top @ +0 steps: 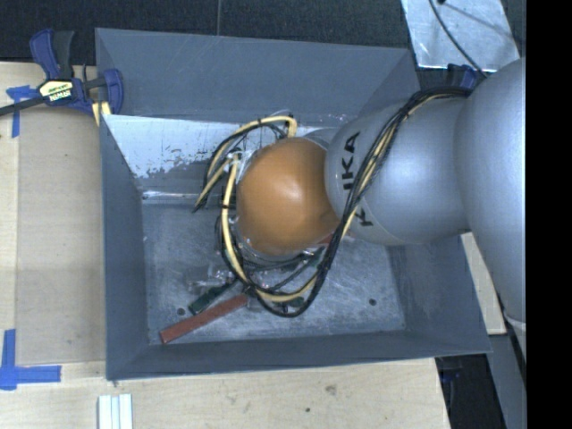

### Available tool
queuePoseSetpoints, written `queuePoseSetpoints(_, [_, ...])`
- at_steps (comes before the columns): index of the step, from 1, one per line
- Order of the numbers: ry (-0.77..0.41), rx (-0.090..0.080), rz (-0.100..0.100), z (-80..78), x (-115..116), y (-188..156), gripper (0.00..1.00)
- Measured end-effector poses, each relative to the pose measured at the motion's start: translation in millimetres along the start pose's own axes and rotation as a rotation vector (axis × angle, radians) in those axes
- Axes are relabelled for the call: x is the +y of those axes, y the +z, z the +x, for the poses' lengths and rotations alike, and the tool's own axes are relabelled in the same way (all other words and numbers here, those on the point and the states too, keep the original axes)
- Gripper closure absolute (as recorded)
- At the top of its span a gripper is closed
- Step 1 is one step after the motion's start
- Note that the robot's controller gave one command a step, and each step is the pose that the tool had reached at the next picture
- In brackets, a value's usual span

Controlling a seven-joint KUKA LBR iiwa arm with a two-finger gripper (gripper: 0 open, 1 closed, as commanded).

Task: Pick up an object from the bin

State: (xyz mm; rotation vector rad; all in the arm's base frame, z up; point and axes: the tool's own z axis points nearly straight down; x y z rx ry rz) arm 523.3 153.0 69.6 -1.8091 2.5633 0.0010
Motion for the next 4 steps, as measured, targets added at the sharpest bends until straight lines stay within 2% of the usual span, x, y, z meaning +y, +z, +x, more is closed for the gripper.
queuePoseSetpoints(1, [-0.518,-0.002,0.003,-16.2,15,-2,0.0])
queuePoseSetpoints(2, [-0.516,-0.001,0.0,-17.0,16,-2,1.0])
queuePoseSetpoints(4, [-0.509,-0.002,0.002,-19.3,14,-64,1.0])
